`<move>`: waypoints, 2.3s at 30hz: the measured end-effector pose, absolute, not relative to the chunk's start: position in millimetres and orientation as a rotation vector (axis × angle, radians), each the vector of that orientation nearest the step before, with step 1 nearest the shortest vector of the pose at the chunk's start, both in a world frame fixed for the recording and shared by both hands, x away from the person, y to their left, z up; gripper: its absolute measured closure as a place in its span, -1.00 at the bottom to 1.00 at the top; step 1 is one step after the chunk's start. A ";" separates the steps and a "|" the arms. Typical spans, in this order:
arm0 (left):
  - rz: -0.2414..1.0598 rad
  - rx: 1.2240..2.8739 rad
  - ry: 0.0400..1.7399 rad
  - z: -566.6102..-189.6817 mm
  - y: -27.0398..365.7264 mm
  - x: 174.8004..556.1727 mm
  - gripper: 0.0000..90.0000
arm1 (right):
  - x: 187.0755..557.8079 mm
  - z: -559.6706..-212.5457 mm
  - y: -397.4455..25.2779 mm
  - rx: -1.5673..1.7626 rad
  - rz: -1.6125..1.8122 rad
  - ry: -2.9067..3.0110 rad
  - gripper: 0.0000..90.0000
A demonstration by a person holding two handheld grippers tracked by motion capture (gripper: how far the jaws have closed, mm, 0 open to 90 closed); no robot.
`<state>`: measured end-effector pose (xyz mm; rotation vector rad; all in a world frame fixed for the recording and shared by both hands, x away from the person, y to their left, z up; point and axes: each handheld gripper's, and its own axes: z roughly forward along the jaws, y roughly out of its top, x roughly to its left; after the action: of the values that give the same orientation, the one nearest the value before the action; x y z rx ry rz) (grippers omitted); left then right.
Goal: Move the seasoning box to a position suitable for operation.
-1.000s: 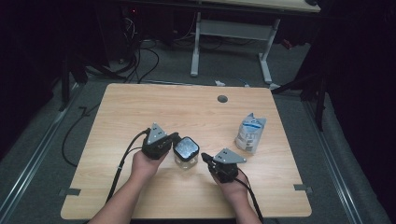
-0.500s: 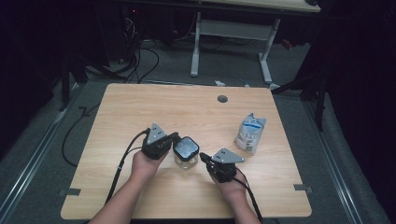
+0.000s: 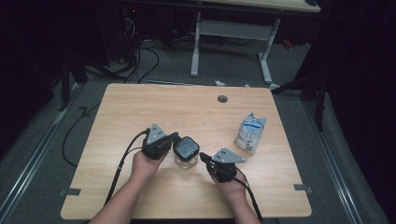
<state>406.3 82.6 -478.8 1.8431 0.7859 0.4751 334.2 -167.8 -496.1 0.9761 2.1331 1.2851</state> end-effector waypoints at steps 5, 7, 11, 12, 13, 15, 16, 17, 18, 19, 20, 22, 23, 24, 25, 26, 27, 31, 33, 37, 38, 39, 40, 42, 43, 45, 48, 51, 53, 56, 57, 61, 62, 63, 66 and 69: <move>0.475 1.844 0.788 -478.9 82.1 406.1 1.00 | 334.1 -494.4 -166.9 0.972 1.293 2.125 1.00; 0.472 1.844 0.789 -478.9 82.4 406.4 1.00 | 334.8 -492.5 -165.2 0.963 1.302 2.117 1.00; 0.470 1.842 0.792 -479.1 82.4 406.7 1.00 | 336.6 -490.0 -163.8 0.959 1.321 2.109 1.00; 0.471 1.842 0.791 -479.1 82.4 406.7 1.00 | 337.8 -489.5 -163.3 0.956 1.323 2.112 1.00; 0.471 1.842 0.791 -479.1 82.4 406.7 1.00 | 338.4 -489.0 -162.4 0.959 1.323 2.111 1.00; 0.472 1.841 0.790 -479.2 82.3 406.6 1.00 | 340.6 -486.9 -160.7 0.948 1.328 2.107 1.00; 0.472 1.841 0.790 -479.2 82.4 406.5 1.00 | 340.6 -486.9 -160.7 0.948 1.328 2.107 1.00; 0.473 1.840 0.791 -479.4 82.3 406.4 1.00 | 341.9 -485.4 -159.8 0.942 1.333 2.102 1.00; 0.473 1.840 0.792 -479.4 82.3 406.4 1.00 | 341.9 -485.4 -159.8 0.942 1.333 2.102 1.00; 0.474 1.846 0.792 -478.9 82.5 406.3 1.00 | 342.4 -484.5 -159.7 0.939 1.335 2.101 1.00; 0.472 1.848 0.798 -477.9 83.6 405.0 1.00 | 343.1 -482.9 -159.7 0.934 1.344 2.095 1.00; 0.478 1.840 0.797 -477.1 86.6 400.7 1.00 | 343.0 -481.6 -159.8 0.932 1.347 2.092 1.00; 0.485 1.838 0.799 -477.1 88.9 397.9 1.00 | 343.1 -481.1 -160.0 0.931 1.349 2.095 1.00; 0.485 1.838 0.799 -477.1 88.9 397.9 1.00 | 343.1 -481.1 -160.0 0.931 1.349 2.095 1.00; 0.481 1.827 0.808 -477.7 92.8 394.2 1.00 | 343.2 -480.7 -160.1 0.928 1.349 2.092 1.00; 0.467 1.807 0.822 -478.6 97.7 390.0 1.00 | 343.6 -480.3 -159.9 0.921 1.356 2.088 1.00; 0.463 1.801 0.828 -479.3 100.3 387.0 1.00 | 343.5 -479.6 -159.7 0.923 1.351 2.090 1.00; 0.439 1.795 0.851 -487.1 110.2 370.3 1.00 | 343.9 -477.7 -158.8 0.916 1.351 2.089 1.00; 0.424 1.801 0.850 -490.5 111.3 363.7 1.00 | 343.9 -477.6 -158.6 0.916 1.352 2.088 1.00; 0.394 1.810 0.838 -495.0 107.4 353.0 1.00 | 343.9 -476.9 -157.8 0.914 1.347 2.087 1.00; 0.387 1.806 0.835 -495.4 106.1 351.0 1.00 | 344.1 -477.0 -157.6 0.916 1.350 2.086 1.00; 0.380 1.808 0.829 -495.4 105.1 349.4 1.00 | 344.3 -477.0 -157.6 0.917 1.351 2.086 1.00; 0.377 1.804 0.825 -495.4 103.7 348.0 1.00 | 344.6 -477.2 -157.6 0.914 1.352 2.086 1.00; 0.365 1.795 0.820 -494.8 101.5 346.1 1.00 | 344.9 -477.5 -157.6 0.916 1.352 2.086 1.00; 0.360 1.791 0.819 -494.4 100.6 345.5 1.00 | 345.0 -477.5 -157.6 0.915 1.353 2.086 1.00; 0.342 1.787 0.816 -493.8 98.5 344.8 1.00 | 345.0 -477.4 -157.7 0.915 1.354 2.087 1.00; 0.339 1.791 0.801 -492.6 93.3 342.6 1.00 | 345.0 -476.7 -157.9 0.911 1.355 2.085 1.00; 0.340 1.793 0.788 -491.2 88.5 342.2 1.00 | 344.9 -475.9 -158.0 0.912 1.356 2.085 1.00; 0.337 1.789 0.783 -489.8 85.8 342.2 1.00 | 345.1 -475.7 -158.0 0.910 1.357 2.085 1.00; 0.337 1.792 0.778 -488.6 83.1 342.5 1.00 | 344.7 -475.6 -157.7 0.914 1.360 2.088 1.00; 0.338 1.788 0.777 -488.4 82.5 342.4 1.00 | 344.7 -475.5 -157.7 0.913 1.358 2.089 1.00; 0.341 1.775 0.780 -487.6 82.2 342.7 1.00 | 343.4 -480.1 -151.8 0.902 1.364 2.123 1.00; 0.342 1.773 0.781 -487.4 82.3 343.0 1.00 | 343.4 -480.1 -151.8 0.902 1.364 2.123 1.00; 0.344 1.773 0.781 -486.9 82.8 343.4 1.00 | 342.9 -481.0 -150.2 0.903 1.360 2.131 1.00; 0.351 1.762 0.789 -485.9 83.5 344.7 1.00 | 341.6 -483.8 -143.5 0.884 1.344 2.153 1.00; 0.358 1.755 0.796 -484.5 84.6 346.7 1.00 | 340.5 -484.8 -141.2 0.885 1.340 2.153 1.00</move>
<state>346.7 84.6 -484.5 1.7549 0.7961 0.3575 340.5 -141.2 -484.8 0.8850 2.1535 1.3398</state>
